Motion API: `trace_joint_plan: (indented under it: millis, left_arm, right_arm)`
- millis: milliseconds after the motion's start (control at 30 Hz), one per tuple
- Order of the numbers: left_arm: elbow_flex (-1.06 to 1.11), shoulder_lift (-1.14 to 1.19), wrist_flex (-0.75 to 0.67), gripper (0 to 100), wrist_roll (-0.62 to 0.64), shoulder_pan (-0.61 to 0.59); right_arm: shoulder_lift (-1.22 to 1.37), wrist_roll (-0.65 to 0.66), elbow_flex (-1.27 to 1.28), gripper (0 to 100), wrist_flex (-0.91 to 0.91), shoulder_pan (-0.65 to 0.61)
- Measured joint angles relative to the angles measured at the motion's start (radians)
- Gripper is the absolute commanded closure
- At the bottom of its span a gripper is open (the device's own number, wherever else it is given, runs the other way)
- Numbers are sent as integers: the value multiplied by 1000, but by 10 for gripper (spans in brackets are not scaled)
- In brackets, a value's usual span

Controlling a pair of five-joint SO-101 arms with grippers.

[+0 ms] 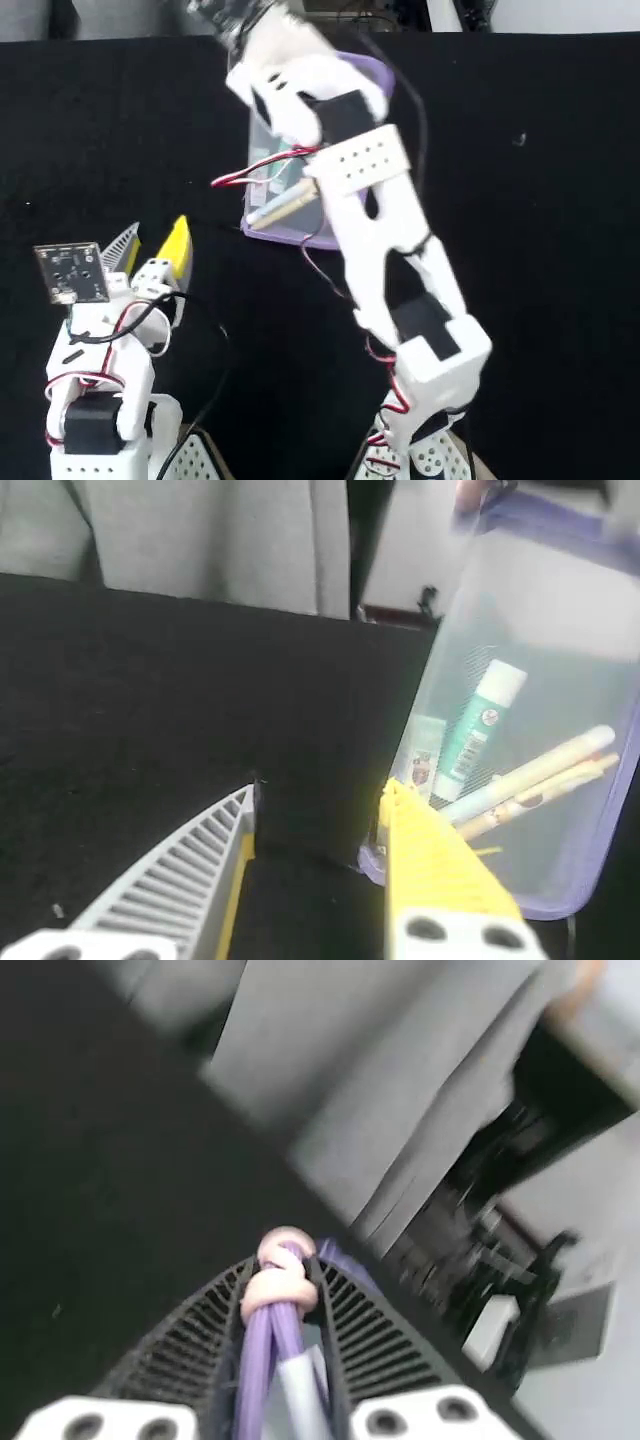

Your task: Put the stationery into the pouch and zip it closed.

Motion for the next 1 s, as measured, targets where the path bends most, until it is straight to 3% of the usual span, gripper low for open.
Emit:
trace_joint_plan:
  millis: [533,800,1000]
  left_arm:
    - [63,0,-81,795,8,-21]
    - [63,3,-81,795,8,-21]
    - [63,3,-81,795,8,-21]
  right_arm:
    - [327,-2,60,980,23,-11]
    - [364,-35,60,766,26,-12]
    - [364,41,-14,747,153,-12]
